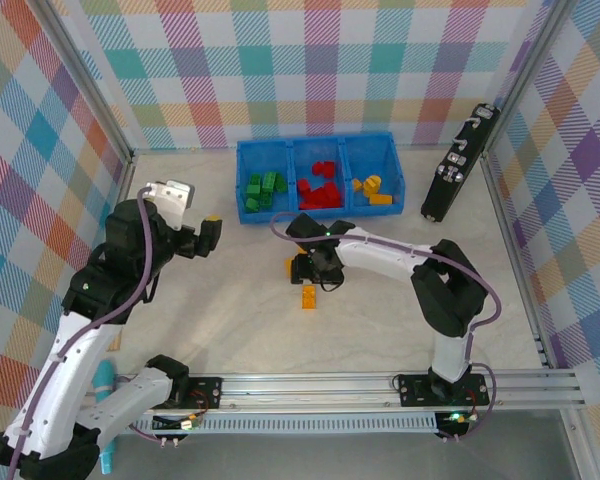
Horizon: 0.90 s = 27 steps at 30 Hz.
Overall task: Sort the legos into containers by color
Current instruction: Pick up the lego from the bottom-center of the table.
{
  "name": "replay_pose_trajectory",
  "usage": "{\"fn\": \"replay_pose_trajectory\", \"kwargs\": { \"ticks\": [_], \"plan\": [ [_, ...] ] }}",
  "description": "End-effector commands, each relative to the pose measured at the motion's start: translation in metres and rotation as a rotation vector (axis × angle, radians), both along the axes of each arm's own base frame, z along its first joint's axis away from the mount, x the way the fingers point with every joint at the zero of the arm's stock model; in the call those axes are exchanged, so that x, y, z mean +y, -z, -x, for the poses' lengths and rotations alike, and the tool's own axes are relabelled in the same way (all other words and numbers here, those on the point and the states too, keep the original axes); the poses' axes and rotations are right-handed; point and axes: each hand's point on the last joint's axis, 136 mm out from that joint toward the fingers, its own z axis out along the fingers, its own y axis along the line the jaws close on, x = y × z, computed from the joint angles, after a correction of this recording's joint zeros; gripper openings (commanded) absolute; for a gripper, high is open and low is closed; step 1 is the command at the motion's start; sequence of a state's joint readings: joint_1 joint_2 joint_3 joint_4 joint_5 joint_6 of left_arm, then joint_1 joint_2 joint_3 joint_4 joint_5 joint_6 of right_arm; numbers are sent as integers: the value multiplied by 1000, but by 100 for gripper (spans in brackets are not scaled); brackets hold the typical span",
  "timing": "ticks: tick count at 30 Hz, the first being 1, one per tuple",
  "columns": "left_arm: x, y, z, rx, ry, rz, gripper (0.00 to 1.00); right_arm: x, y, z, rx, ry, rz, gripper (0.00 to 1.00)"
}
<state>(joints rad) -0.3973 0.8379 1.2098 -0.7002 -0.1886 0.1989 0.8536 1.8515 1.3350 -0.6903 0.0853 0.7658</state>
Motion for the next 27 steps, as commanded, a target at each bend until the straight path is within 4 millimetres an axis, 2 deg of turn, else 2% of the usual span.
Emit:
{"fn": "replay_pose_trajectory", "kwargs": {
  "ticks": [1,9,14,17,21,24,27],
  "plan": [
    [-1,-8,2,-40,1,21,100,10,8,8,38,25,-25,71],
    [0,-11,7,-50,6,27,100,4,28,32,91,-9,107,71],
    [-1,-13,9,-60,13,40,100,2,39,41,123,-12,125,71],
    [-3,-13,10,-58,26,42,100,2,42,44,130,-17,134,63],
    [-2,-14,11,-61,17,39,100,-2,47,49,145,-26,159,44],
    [0,-14,11,-65,10,34,100,-8,48,50,142,-36,183,36],
    [1,-13,11,-63,8,24,100,-15,39,47,112,-54,204,31]
  ]
}}
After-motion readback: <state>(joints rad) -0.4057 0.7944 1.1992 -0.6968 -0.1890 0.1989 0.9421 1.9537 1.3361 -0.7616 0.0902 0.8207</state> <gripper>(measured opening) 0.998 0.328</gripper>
